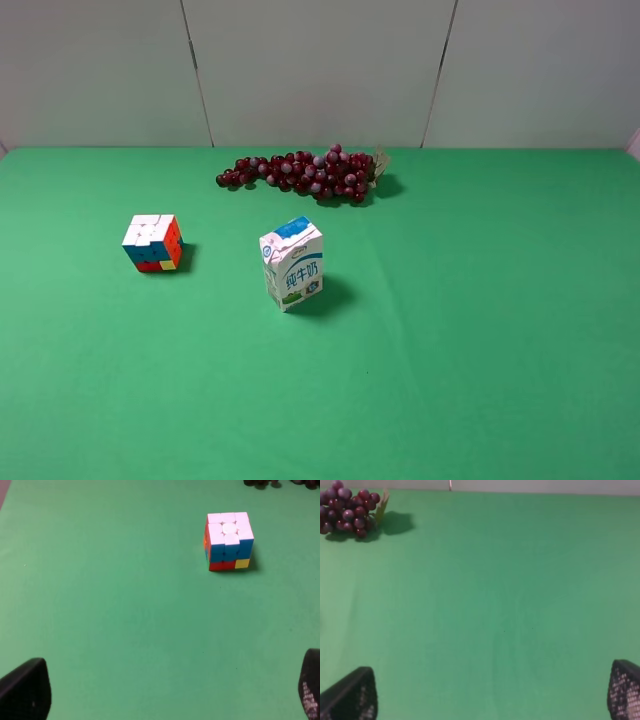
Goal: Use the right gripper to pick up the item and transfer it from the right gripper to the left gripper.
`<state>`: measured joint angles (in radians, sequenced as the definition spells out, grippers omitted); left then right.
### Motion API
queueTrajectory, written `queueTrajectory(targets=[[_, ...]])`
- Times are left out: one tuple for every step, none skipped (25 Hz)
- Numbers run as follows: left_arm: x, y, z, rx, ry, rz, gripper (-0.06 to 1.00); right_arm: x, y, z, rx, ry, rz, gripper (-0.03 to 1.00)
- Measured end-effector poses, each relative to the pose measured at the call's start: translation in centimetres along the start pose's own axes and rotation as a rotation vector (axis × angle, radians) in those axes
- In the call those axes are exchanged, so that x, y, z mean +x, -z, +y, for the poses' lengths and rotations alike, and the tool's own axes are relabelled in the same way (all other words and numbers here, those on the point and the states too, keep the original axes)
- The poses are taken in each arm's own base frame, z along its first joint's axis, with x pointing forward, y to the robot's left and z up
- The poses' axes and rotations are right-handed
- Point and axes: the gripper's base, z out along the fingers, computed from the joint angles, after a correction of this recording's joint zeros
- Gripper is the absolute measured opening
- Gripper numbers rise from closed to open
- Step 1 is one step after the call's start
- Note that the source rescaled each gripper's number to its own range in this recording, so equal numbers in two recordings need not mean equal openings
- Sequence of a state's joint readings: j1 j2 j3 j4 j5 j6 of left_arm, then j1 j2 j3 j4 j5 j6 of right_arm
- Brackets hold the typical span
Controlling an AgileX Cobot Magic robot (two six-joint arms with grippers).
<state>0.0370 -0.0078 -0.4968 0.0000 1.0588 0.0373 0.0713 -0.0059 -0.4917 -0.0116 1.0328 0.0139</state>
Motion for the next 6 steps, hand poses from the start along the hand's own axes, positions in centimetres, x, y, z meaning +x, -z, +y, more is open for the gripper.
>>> queueTrajectory(targets=[[0.00, 0.00, 0.00, 0.000, 0.000, 0.000, 0.98, 0.00, 0.00, 0.00, 0.000, 0.000, 0.000, 1.00], [0.00, 0.00, 0.00, 0.000, 0.000, 0.000, 0.98, 0.00, 0.00, 0.00, 0.000, 0.000, 0.000, 1.00], [0.00, 0.00, 0.00, 0.000, 0.000, 0.000, 0.98, 0.00, 0.00, 0.00, 0.000, 0.000, 0.000, 1.00], [0.00, 0.00, 0.00, 0.000, 0.000, 0.000, 0.98, 0.00, 0.00, 0.00, 0.000, 0.000, 0.000, 1.00], [0.00, 0.00, 0.00, 0.000, 0.000, 0.000, 0.98, 0.00, 0.00, 0.00, 0.000, 0.000, 0.000, 1.00], [0.00, 0.00, 0.00, 0.000, 0.000, 0.000, 0.98, 0.00, 0.00, 0.00, 0.000, 0.000, 0.000, 1.00]])
